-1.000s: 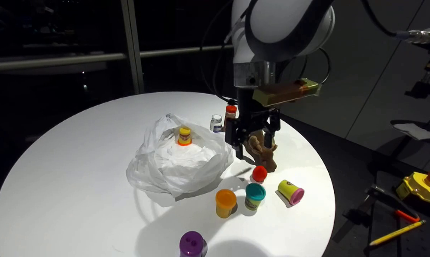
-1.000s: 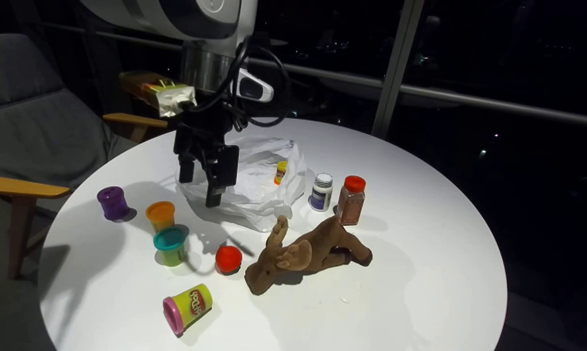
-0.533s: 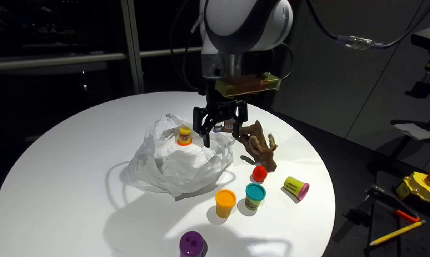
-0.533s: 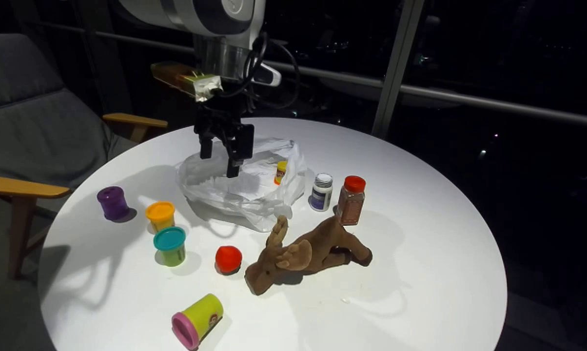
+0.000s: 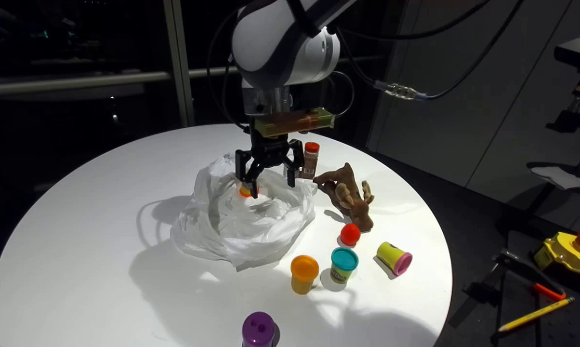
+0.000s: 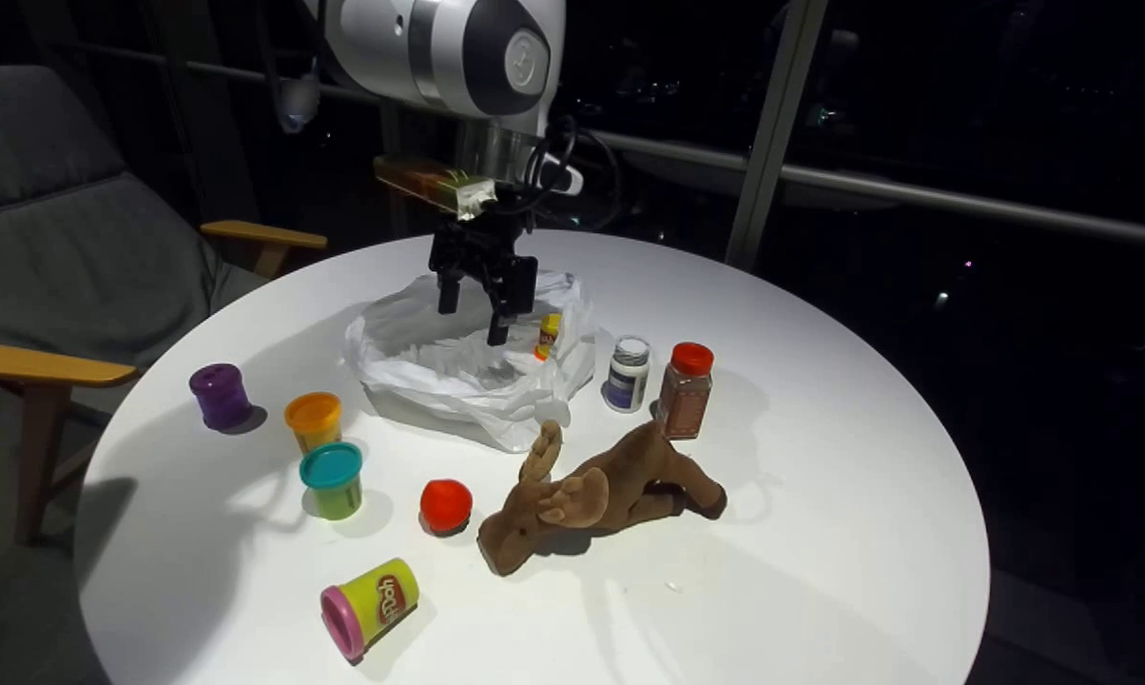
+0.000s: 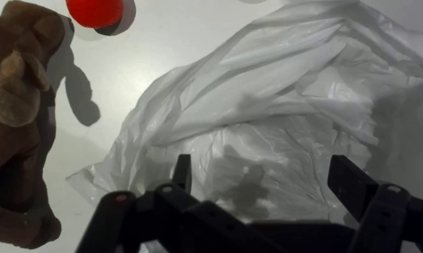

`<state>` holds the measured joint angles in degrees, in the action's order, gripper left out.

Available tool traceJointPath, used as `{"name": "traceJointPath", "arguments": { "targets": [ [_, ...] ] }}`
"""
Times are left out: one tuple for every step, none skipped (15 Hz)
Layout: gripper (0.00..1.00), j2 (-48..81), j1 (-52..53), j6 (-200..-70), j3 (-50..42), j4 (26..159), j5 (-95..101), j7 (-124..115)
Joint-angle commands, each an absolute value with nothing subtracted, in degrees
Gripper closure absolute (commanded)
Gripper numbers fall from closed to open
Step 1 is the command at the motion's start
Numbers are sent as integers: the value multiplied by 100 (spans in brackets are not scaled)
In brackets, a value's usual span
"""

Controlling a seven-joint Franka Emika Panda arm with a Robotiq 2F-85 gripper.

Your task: Remove all the contents from the white plastic bag and put them on the table

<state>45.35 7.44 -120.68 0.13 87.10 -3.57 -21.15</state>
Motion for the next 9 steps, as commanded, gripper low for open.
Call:
{"name": "traceJointPath", "arguments": {
  "targets": [
    [0,5274,577,-11603,-18,7459,-488,-2025],
    [0,5411,524,-11611,-26,7271,-511,-2031],
    [0,5532,463,-11580,-20,7093,-552,-2029],
    [0,5644,397,-11540,-6,6922,-609,-2039],
    [0,5749,310,-11459,44,6761,-706,-2018],
    [0,5836,232,-11359,98,6619,-810,-1978],
    [0,5893,182,-11257,139,6503,-900,-1956],
    [0,5969,139,-11163,169,6378,-973,-1932],
    [0,5994,117,-11081,211,6294,-1047,-1903]
  ]
}}
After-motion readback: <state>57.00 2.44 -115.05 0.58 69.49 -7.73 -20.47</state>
